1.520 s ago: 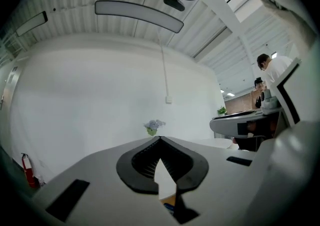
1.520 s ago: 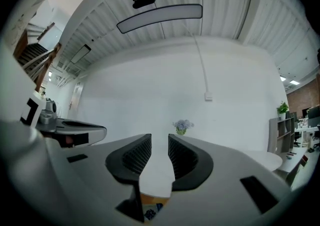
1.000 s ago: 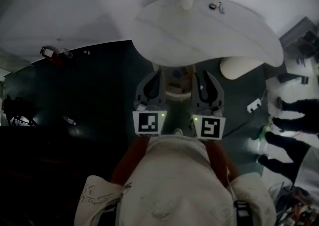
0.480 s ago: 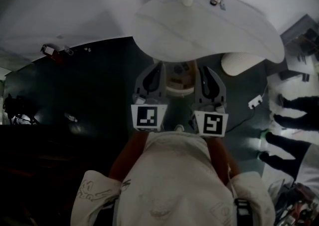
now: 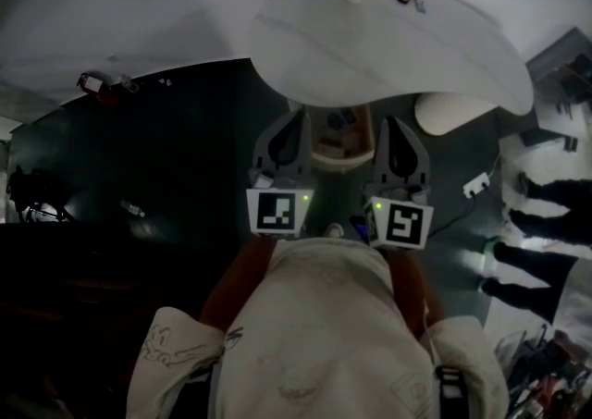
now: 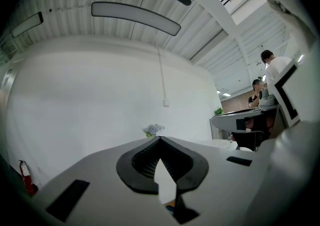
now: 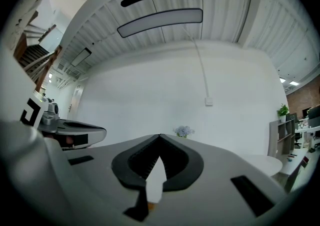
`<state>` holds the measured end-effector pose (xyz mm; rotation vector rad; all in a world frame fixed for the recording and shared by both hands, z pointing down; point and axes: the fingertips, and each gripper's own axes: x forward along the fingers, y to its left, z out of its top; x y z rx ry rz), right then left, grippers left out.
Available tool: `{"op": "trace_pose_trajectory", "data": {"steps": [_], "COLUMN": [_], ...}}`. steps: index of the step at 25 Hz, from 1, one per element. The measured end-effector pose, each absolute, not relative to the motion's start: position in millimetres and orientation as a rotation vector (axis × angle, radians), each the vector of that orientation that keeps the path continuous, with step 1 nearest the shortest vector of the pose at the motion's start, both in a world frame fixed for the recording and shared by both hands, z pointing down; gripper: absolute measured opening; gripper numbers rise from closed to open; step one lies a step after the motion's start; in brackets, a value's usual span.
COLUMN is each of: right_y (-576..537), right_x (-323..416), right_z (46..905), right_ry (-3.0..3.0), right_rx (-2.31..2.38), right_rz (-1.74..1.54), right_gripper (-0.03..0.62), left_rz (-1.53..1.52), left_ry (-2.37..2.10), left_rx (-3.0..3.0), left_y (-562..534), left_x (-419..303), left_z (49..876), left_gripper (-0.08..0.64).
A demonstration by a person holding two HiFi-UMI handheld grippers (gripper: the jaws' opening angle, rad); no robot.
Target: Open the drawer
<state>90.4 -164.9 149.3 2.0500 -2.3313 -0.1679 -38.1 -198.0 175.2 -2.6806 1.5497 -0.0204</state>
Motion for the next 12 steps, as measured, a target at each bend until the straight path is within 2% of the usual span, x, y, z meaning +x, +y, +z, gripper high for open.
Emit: {"op": "trace_pose_trajectory", "data": {"steps": [12], "right_y": [-171.6], "right_x": [98.4], "right_z": [154.8], "right_ry": [-2.298], "right_rx": [2.041], "right_rz": [-0.156], "right_gripper": [0.005], "left_rz": [-0.034], "left_ry": [1.576], "left_rx": [-2.695], "left_y": [-200.0], "left_x": [-41.0], "left_z": [183.2], "left_gripper": [0.002]}}
